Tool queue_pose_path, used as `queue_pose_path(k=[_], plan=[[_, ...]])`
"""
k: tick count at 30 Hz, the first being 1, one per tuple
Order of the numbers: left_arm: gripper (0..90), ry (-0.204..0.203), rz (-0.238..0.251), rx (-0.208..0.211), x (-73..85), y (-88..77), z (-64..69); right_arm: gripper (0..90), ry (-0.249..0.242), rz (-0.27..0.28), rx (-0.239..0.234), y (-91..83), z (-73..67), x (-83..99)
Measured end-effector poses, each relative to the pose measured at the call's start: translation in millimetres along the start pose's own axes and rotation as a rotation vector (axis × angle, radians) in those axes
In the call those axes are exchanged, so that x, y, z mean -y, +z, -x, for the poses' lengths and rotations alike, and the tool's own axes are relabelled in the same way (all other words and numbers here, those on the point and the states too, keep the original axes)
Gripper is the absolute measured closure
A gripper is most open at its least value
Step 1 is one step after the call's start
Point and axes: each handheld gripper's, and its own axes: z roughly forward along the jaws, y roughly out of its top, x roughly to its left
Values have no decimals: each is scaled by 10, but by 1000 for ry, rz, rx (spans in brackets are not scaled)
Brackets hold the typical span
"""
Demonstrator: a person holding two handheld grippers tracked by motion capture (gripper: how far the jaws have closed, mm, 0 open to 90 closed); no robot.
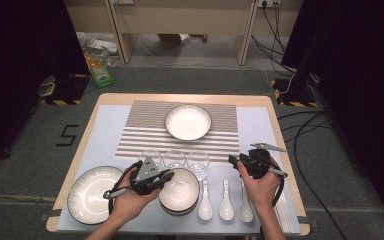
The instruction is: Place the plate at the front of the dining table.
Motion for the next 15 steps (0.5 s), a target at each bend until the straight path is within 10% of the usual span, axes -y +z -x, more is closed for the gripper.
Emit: queue_pose_path(k=[15], plan=[[815,30,126,-29,34,-79,30,504,-1,9,-4,-6,11,4]])
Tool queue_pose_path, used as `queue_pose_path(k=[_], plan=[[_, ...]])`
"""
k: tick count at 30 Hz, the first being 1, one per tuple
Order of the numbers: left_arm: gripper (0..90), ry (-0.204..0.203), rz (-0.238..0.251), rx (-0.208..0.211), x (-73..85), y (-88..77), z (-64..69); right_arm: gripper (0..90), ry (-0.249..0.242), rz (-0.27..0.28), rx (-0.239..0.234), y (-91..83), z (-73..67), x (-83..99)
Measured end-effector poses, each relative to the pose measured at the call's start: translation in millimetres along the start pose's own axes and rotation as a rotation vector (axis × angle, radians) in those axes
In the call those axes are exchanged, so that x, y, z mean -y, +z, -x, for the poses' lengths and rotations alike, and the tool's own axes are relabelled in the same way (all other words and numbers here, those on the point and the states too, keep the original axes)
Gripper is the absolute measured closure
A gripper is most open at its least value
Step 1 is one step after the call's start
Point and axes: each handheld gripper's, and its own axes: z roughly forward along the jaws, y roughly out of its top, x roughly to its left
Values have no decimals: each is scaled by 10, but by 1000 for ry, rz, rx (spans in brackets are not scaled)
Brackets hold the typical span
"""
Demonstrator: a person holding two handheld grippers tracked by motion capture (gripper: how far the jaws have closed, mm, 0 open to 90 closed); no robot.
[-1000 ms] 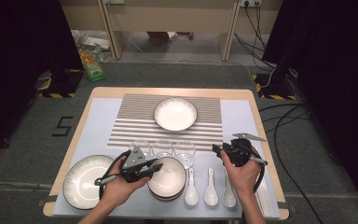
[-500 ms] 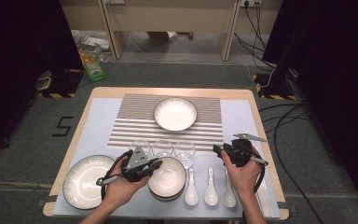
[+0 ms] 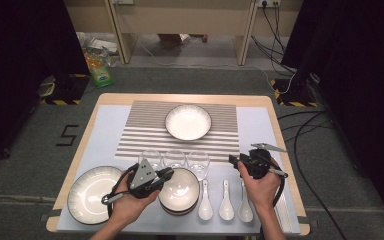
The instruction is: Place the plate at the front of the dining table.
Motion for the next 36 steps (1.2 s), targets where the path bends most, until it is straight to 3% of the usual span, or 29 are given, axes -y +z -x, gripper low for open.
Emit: queue_pose_path(k=[6,17,36], plan=[[815,-9,40,-4,-33,-45,-11,506,4,2,0,-3,7,0],[814,-42,56,-5,-59,-64,-45,506,-3,-1,0,9,16,11],[814,-45,93,-22,-163,-88,-91,506,6,1,-1,7,25,18]])
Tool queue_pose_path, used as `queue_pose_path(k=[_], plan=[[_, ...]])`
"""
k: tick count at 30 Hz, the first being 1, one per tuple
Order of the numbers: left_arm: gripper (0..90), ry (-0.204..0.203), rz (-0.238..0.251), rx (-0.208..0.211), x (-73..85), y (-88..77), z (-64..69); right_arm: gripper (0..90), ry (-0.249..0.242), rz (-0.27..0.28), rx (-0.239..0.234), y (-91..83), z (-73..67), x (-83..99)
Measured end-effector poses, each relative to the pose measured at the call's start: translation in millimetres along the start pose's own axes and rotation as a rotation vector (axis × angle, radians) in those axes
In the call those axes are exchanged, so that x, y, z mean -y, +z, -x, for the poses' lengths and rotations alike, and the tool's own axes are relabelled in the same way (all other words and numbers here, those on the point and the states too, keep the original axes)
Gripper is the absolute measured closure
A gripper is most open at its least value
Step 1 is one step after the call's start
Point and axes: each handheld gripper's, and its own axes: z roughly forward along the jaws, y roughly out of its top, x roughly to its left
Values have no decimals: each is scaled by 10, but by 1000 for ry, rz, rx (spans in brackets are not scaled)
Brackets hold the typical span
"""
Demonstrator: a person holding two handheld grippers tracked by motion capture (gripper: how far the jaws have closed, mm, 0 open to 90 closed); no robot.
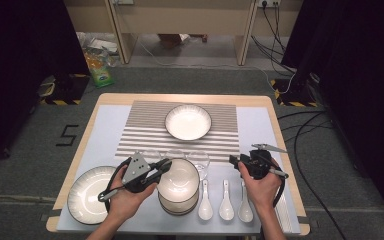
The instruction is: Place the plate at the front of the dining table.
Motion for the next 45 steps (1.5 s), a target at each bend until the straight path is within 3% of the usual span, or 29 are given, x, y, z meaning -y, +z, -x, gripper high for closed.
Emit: queue_pose_path(k=[28,45], plan=[[814,-22,36,-31,-103,-22,-86,505,2,7,-3,0,-1,7],[814,-13,46,-52,-171,-46,-150,505,5,7,-3,-4,-17,19]])
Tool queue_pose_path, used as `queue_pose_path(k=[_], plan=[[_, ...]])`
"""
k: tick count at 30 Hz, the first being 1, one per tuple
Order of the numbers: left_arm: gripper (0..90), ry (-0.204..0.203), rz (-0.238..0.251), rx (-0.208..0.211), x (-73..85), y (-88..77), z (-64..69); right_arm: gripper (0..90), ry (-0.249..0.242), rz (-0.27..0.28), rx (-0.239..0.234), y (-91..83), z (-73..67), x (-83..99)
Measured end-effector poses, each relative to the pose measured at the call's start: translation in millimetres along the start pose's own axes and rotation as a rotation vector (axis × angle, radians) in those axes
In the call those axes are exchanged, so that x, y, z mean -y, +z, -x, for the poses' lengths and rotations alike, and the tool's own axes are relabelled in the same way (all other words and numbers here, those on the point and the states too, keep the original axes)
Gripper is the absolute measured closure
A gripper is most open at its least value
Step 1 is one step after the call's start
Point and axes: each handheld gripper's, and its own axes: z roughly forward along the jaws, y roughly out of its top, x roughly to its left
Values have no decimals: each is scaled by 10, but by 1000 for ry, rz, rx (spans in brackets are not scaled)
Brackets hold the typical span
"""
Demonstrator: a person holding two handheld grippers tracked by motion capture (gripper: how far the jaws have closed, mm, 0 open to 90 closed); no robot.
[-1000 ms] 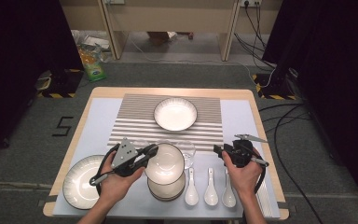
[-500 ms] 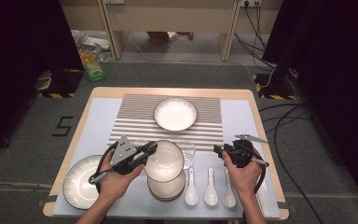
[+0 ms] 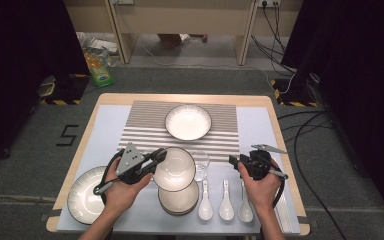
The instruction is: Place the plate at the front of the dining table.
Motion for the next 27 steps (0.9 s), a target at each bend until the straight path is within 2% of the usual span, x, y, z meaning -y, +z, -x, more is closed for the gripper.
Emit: queue_pose_path(k=[27], plan=[[814,-10,10,-21,-75,65,-101,507,-4,5,1,8,17,9]])
